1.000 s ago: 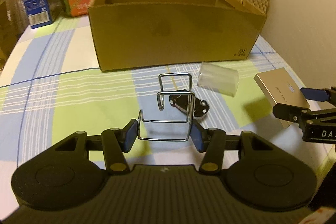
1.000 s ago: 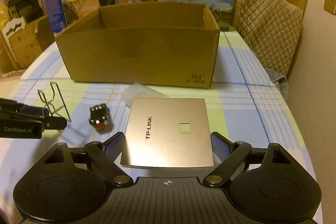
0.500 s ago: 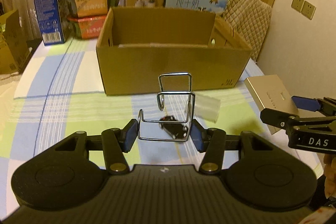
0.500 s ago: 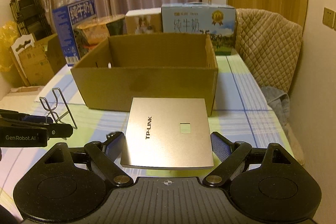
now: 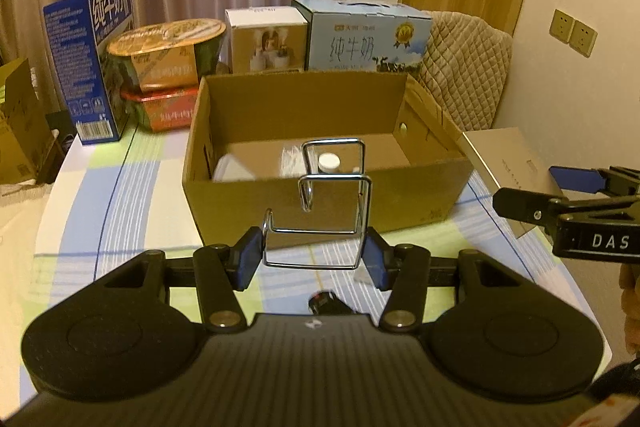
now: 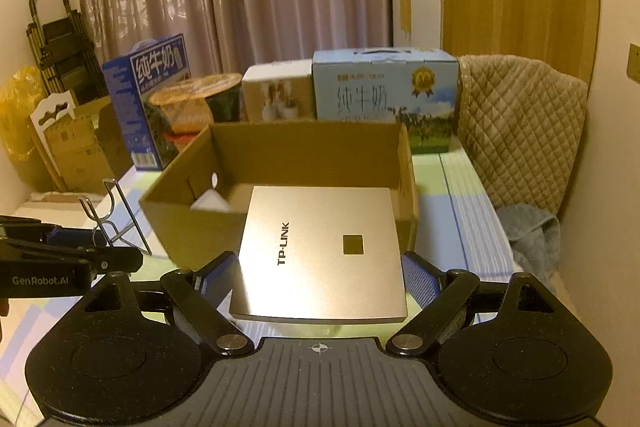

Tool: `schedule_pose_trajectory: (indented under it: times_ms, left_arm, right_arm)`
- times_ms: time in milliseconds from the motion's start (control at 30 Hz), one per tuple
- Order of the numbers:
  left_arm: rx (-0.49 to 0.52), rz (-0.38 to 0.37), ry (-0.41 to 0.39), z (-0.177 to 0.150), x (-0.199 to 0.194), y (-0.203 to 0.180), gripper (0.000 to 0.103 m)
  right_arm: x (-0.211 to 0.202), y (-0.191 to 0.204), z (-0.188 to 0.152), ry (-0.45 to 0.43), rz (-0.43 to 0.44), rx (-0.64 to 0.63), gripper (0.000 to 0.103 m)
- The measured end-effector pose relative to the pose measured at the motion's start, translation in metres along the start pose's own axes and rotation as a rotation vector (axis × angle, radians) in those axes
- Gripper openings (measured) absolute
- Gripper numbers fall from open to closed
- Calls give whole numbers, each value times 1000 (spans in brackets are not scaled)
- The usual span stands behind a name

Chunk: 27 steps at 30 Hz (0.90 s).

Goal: Organize rigid objects
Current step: 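Carry the wire stand and TP-LINK panel into the cardboard box and open both tools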

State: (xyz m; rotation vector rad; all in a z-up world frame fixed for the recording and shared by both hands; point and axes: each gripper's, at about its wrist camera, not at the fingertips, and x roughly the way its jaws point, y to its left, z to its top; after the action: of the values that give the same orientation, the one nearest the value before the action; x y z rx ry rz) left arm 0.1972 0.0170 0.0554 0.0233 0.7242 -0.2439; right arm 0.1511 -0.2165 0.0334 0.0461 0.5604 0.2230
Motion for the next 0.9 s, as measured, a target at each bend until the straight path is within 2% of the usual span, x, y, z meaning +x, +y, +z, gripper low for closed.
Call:
schedule_pose_trajectory:
  times_ms: [467, 900]
  left_arm:
    - [47, 7, -4, 59, 45, 13, 48]
    - [37, -2, 45, 88, 105, 34, 48]
  right_arm:
    - [62, -18, 57, 13, -4, 2, 85]
    - [123, -36, 68, 76, -37, 19, 85]
